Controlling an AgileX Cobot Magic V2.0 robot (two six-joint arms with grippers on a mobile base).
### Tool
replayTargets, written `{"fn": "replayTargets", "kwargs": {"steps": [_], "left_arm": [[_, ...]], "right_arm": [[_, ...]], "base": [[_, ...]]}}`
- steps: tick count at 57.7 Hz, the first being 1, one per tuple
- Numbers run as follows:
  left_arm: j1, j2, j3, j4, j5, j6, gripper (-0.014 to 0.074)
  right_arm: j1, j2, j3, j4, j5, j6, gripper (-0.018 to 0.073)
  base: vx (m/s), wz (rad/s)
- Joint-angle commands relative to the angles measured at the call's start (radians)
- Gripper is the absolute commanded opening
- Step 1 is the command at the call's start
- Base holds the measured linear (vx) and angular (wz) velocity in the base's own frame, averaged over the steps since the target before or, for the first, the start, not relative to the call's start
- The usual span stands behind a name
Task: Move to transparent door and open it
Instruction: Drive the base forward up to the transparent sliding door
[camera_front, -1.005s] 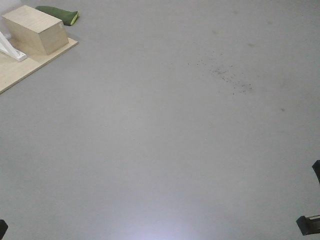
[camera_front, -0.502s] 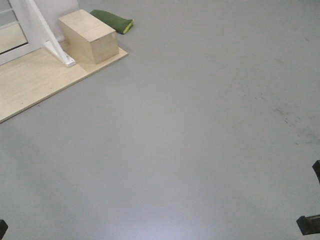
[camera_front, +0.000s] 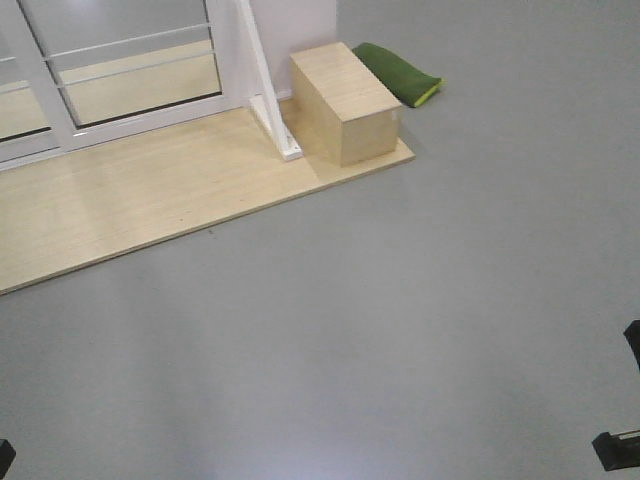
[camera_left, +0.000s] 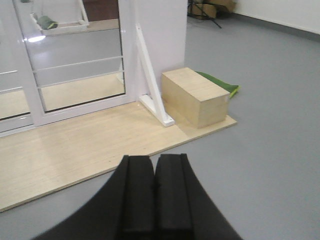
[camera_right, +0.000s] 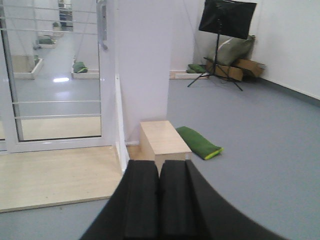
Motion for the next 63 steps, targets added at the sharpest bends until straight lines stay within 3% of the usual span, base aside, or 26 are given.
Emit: {"fn": "replayTargets", "kwargs": {"steps": [1, 63], "left_arm": [[0.002, -0.012, 0.03, -0.011, -0.081, -0.007, 0.0], [0.002, -0.012, 0.03, -0.011, -0.081, -0.007, 0.0]], "right_arm": [[-0.004, -0.014, 0.013, -0.006, -0.078, -0.005, 0.0], [-0.004, -0.014, 0.013, -0.006, -0.076, -0.005, 0.0]], "base": [[0.6, 0.56], [0.59, 0.28]]}}
